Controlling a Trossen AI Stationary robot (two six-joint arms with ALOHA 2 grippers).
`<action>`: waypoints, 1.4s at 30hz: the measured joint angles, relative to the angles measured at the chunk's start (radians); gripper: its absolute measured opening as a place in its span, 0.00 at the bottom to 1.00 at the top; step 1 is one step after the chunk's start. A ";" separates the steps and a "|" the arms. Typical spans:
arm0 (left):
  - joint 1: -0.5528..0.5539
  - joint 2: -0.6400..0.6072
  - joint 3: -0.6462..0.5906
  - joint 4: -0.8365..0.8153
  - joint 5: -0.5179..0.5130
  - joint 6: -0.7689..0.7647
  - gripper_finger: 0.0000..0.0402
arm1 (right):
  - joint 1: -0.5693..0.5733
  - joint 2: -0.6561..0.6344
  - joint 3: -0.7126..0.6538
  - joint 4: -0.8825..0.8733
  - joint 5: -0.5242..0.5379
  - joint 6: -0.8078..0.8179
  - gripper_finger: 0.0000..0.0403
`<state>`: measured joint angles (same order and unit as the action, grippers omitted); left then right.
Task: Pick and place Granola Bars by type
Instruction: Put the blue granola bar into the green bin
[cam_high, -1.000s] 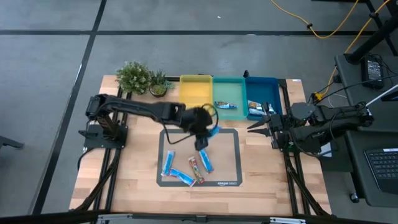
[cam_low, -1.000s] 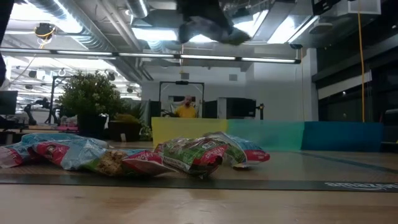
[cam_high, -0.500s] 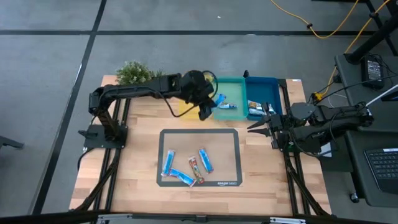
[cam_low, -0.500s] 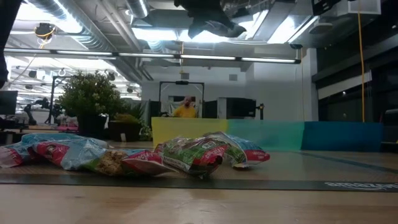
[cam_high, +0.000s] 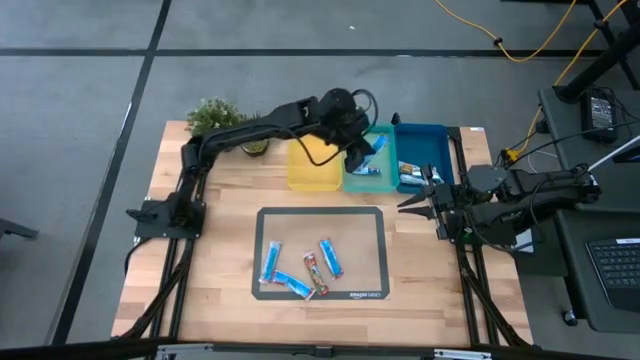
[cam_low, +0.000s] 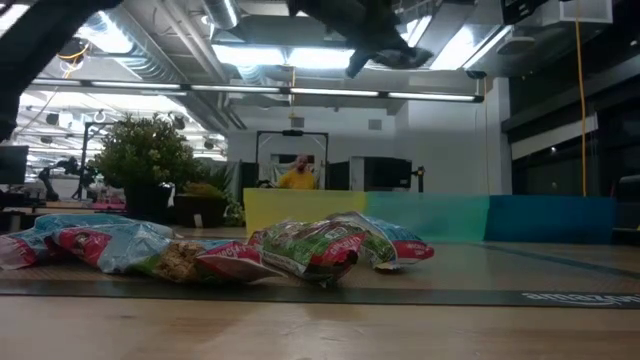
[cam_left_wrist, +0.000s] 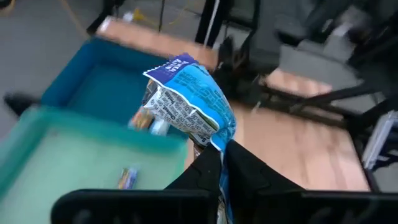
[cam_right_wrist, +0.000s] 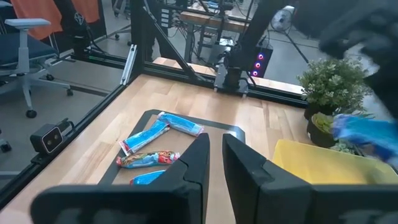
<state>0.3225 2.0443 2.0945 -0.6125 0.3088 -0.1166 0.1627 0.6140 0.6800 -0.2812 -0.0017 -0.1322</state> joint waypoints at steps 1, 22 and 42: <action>0.005 0.015 0.033 0.004 0.012 0.006 0.02 | 0.000 0.000 0.000 0.000 0.000 0.005 0.12; 0.076 0.290 0.191 -0.159 0.036 0.088 0.02 | 0.000 0.000 0.000 0.000 0.000 0.026 0.12; 0.071 0.431 0.189 -0.144 0.069 0.138 0.02 | 0.000 0.000 0.000 -0.001 0.000 0.027 0.12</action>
<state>0.3939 2.4752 2.2837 -0.7570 0.3778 0.0209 0.1627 0.6140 0.6800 -0.2821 -0.0013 -0.1055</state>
